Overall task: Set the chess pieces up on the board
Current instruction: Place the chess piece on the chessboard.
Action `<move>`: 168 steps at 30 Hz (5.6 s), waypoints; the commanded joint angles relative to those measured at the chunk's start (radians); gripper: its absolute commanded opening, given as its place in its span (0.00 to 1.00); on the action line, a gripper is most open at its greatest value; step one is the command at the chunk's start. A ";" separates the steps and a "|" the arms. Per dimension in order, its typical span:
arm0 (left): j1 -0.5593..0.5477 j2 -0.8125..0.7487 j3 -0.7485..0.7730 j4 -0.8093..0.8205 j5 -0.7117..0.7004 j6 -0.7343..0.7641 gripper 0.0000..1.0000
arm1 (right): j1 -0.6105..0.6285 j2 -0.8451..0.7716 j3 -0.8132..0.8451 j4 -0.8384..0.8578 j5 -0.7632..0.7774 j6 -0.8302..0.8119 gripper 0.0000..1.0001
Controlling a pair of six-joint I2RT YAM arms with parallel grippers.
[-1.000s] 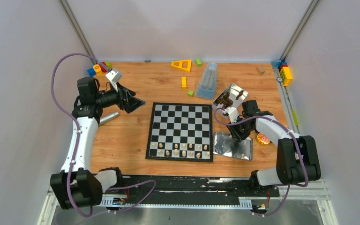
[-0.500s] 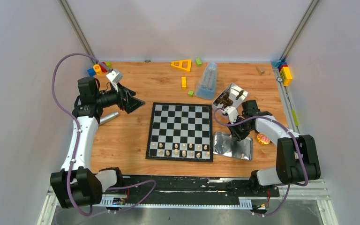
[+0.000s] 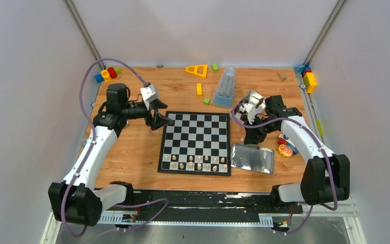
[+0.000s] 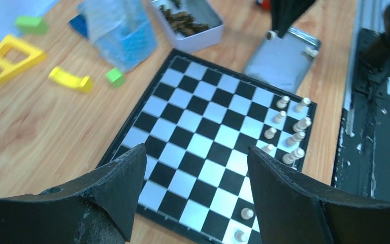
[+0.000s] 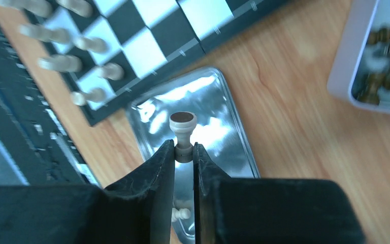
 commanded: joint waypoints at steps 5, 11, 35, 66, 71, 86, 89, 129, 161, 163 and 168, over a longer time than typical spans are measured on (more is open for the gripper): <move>-0.299 0.048 0.072 0.054 -0.031 0.228 0.78 | 0.079 0.051 0.291 -0.276 -0.448 -0.071 0.02; -0.491 0.181 0.207 0.021 -0.078 0.344 0.76 | 0.179 0.142 0.436 -0.337 -0.558 -0.061 0.02; -0.694 0.326 0.340 -0.195 -0.125 0.643 0.53 | 0.248 0.203 0.497 -0.358 -0.641 -0.050 0.02; -0.595 0.257 0.171 0.364 -0.346 -0.133 0.00 | 0.126 0.023 0.499 0.150 -0.487 0.433 0.53; -0.541 0.262 0.119 0.575 -0.350 -0.455 0.00 | 0.122 0.005 0.439 0.316 -0.455 0.596 0.54; -0.526 0.277 0.029 0.835 -0.261 -0.649 0.00 | 0.111 0.063 0.388 0.430 -0.528 0.742 0.48; -0.526 0.278 0.023 0.853 -0.257 -0.659 0.00 | 0.111 0.070 0.384 0.432 -0.544 0.742 0.44; -0.024 0.065 0.182 0.004 -0.450 -0.318 1.00 | 0.575 0.129 0.642 -0.125 0.046 0.232 0.00; 0.292 -0.036 0.175 -0.129 -0.537 -0.293 1.00 | 1.085 0.967 1.381 -0.387 0.441 0.007 0.00; 0.292 -0.043 0.173 -0.129 -0.539 -0.289 1.00 | 1.089 0.980 1.386 -0.385 0.446 0.001 0.00; 0.293 -0.047 0.167 -0.123 -0.530 -0.290 1.00 | 1.099 1.008 1.387 -0.379 0.470 -0.013 0.00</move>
